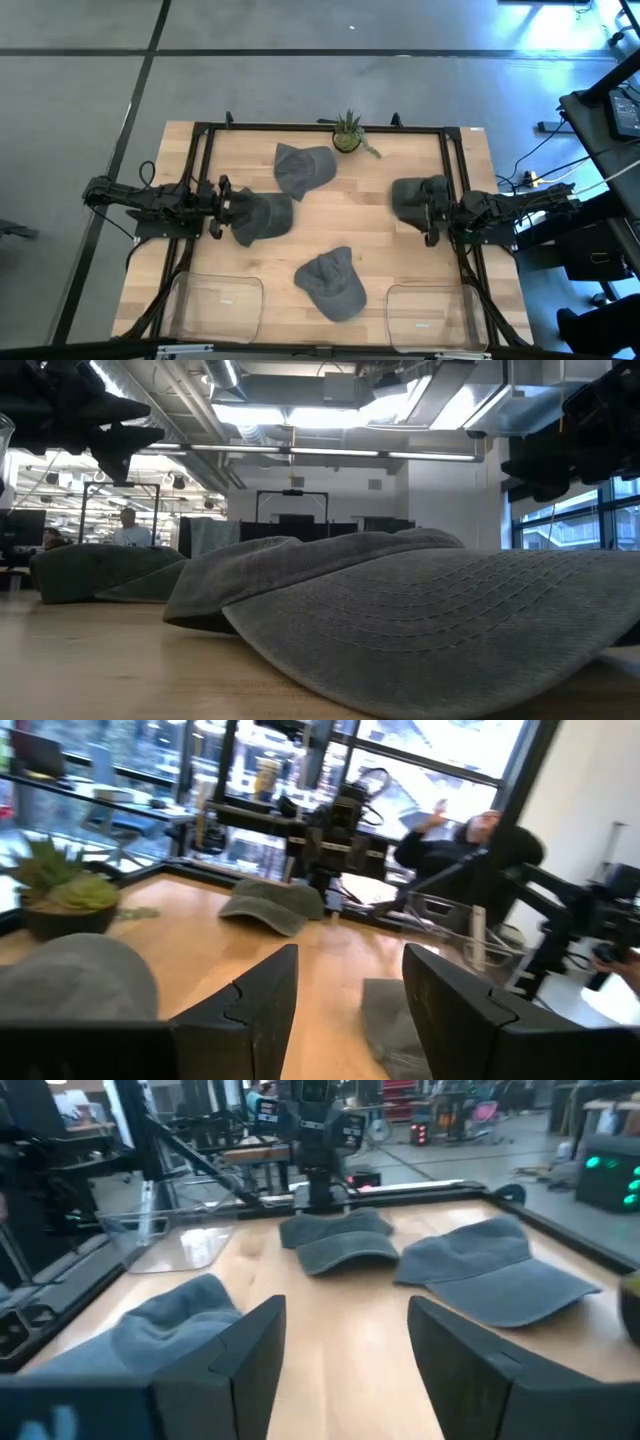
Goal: Pick & Place hat
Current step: Put the right black cap into the right transparent bin
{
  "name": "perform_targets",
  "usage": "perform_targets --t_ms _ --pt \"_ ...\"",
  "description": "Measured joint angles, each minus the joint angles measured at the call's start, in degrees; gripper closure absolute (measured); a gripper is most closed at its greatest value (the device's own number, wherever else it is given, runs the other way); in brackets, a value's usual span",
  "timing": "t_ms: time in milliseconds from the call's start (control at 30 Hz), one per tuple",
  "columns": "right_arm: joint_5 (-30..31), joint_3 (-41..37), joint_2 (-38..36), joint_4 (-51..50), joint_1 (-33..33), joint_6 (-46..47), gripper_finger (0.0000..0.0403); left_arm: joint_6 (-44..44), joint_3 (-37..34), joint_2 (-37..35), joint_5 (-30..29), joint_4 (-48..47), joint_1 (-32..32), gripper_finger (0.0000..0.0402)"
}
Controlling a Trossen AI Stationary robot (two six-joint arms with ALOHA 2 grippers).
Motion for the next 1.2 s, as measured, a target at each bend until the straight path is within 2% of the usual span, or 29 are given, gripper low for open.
perform_targets --t_ms 233,333,433,567,767,867,1033,1200 --pt "10.6 0.0 0.0 1.1 0.0 4.9 0.0118 0.0 0.0 0.0 -4.2 0.0 0.0 0.0200" --pt "9.1 0.0 0.0 1.1 0.0 3.8 0.0103 0.0 0.0 0.0 -4.9 0.0 0.0 0.0197" --pt "5.8 0.0 0.0 1.1 0.0 2.0 0.0099 0.0 0.0 0.0 -4.9 0.0 0.0 0.0197" --pt "5.5 0.0 0.2 1.1 0.0 1.4 0.0098 0.0 0.0 0.0 -4.9 0.0 0.0 0.0197" --pt "15.2 0.0 0.8 1.1 0.0 -0.1 0.0103 0.0 0.0 0.0 -4.9 0.0 0.0 0.0196" --pt "17.4 1.1 2.0 0.0 0.0 2.3 0.0113 0.0 0.0 0.0 -4.9 0.0 0.0 0.0196" --pt "18.5 8.4 7.4 -8.7 0.0 6.2 0.0133 0.0 0.0 0.0 -4.9 0.0 0.0 0.0196" --pt "18.9 19.7 16.0 -25.3 -0.5 12.2 0.0143 0.0 0.0 0.0 -4.9 0.0 0.0 0.0196"
